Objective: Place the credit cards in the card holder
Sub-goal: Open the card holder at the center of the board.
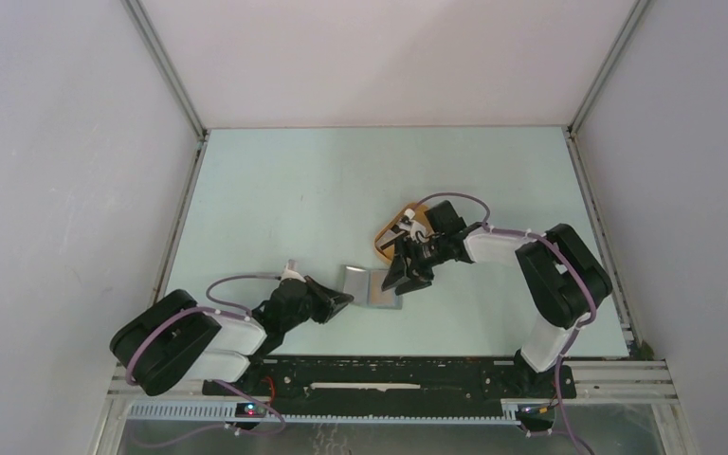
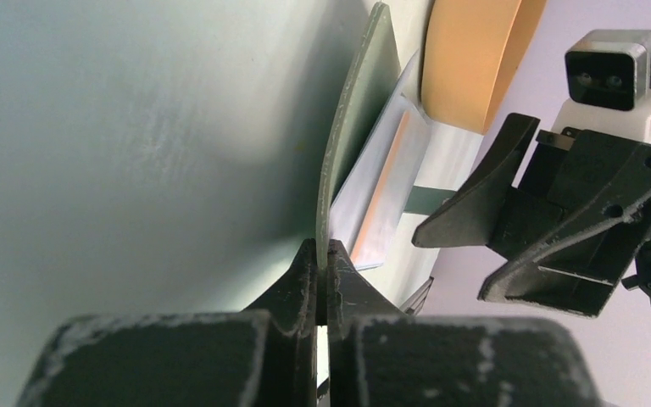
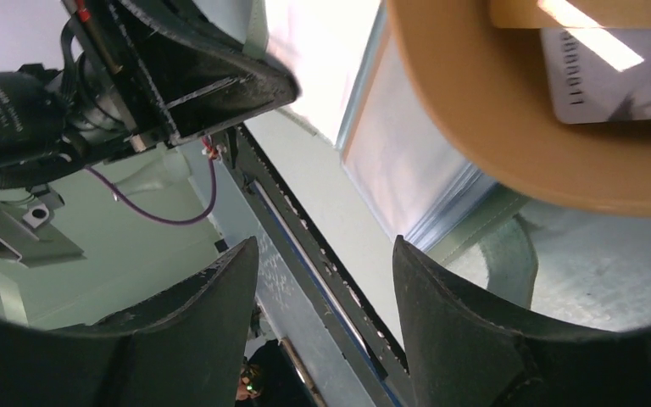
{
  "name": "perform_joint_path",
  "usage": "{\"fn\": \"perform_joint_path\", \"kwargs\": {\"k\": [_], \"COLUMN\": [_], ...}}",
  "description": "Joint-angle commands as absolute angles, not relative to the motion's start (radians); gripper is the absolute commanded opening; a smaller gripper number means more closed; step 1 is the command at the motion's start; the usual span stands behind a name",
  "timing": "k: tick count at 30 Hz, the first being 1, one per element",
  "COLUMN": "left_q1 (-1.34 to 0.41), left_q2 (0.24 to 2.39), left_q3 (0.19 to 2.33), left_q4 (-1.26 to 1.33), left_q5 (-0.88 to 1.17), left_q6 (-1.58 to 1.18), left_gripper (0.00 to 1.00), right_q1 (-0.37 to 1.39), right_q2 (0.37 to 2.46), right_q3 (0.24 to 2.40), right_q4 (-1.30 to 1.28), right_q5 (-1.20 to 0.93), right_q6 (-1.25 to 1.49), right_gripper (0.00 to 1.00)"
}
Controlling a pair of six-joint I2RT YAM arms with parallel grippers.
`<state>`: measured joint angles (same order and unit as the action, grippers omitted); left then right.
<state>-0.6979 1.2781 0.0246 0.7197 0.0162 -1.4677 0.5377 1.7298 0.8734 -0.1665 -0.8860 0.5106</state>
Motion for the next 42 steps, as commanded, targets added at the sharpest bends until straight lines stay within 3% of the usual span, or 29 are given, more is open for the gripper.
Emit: {"fn": "perform_joint_path", "kwargs": {"k": [1,8,19,42], "left_q1": [-0.695,-0.694,-0.695,-0.696], "left_q2": [1.324,1.365,1.428,1.646], "left_q3": [0.051,0.051,0.063,0.089], "left_q4": [0.789,0.824,0.890,1.137], "left_q5": [0.056,0.076,0.105,0.216], "left_q6": [-1.480,-1.489,-1.491,-1.520], "left_gripper": [0.00,0.00,0.00,0.00], "right_q1": [0.538,0.534,0.529,0.554], "right_q2": [1.769,1.774,1.796,1.813], "right_q3": [0.911,0.926,0.927,0.940], "right_q4": [-0.153,-0.222,-0.218,-0.105], "right_q5": [-0.830,-0.681,-0.666,-0.865], "right_q6": [0.553,0.529,0.540,0.613], "right_gripper": [0.68,0.68,0.71,0.70]}}
